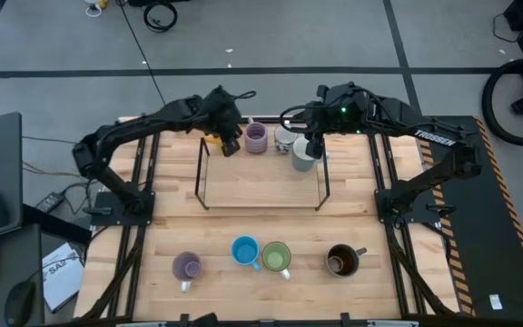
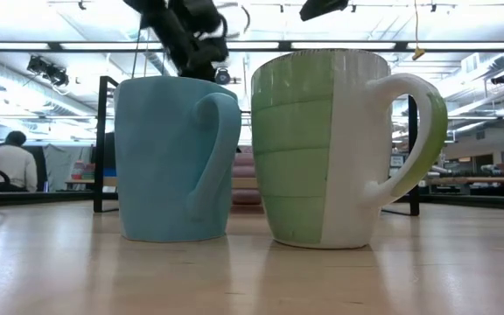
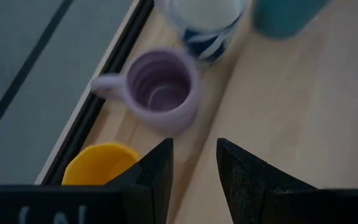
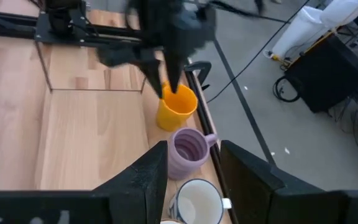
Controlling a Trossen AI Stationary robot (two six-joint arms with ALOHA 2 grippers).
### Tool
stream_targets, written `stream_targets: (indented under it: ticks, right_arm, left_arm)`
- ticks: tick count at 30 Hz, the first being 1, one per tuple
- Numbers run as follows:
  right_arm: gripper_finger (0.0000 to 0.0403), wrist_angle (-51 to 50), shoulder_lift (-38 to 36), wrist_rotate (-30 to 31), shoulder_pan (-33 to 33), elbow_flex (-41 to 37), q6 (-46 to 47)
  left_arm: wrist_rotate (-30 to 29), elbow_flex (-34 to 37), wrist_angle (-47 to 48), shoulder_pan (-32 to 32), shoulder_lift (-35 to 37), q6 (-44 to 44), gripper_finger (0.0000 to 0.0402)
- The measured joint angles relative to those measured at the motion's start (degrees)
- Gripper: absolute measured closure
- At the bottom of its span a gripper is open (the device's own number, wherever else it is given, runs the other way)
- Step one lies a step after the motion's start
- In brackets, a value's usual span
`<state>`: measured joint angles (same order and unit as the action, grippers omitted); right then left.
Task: Place coffee mugs
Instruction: Put the yellow mug on the shelf
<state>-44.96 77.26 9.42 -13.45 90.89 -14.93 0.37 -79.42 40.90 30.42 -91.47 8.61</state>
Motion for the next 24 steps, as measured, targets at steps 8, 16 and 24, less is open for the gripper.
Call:
stream_targets:
  ticks: [8, 16, 24]
  right_arm:
    - [0.0249, -0.7, -0.1, -0.5, 0.0, 0.0, 0.0]
    - [0.0249, -0.7, -0.1, -0.8, 0.0, 0.0, 0.0]
    - [0.0249, -0.8, -0.1, -2.0, 0.0, 0.0, 0.0]
  left_arm:
    - [-0.1, -8.1, 9.8, 3.1, -8.6, 3.2, 0.0271]
    - [-0.1, -15.5, 18.5, 4.3, -15.8, 7.7, 0.0271]
    - [1.0, -15.5, 22.3, 4.4, -19.0, 12.0, 0.0271]
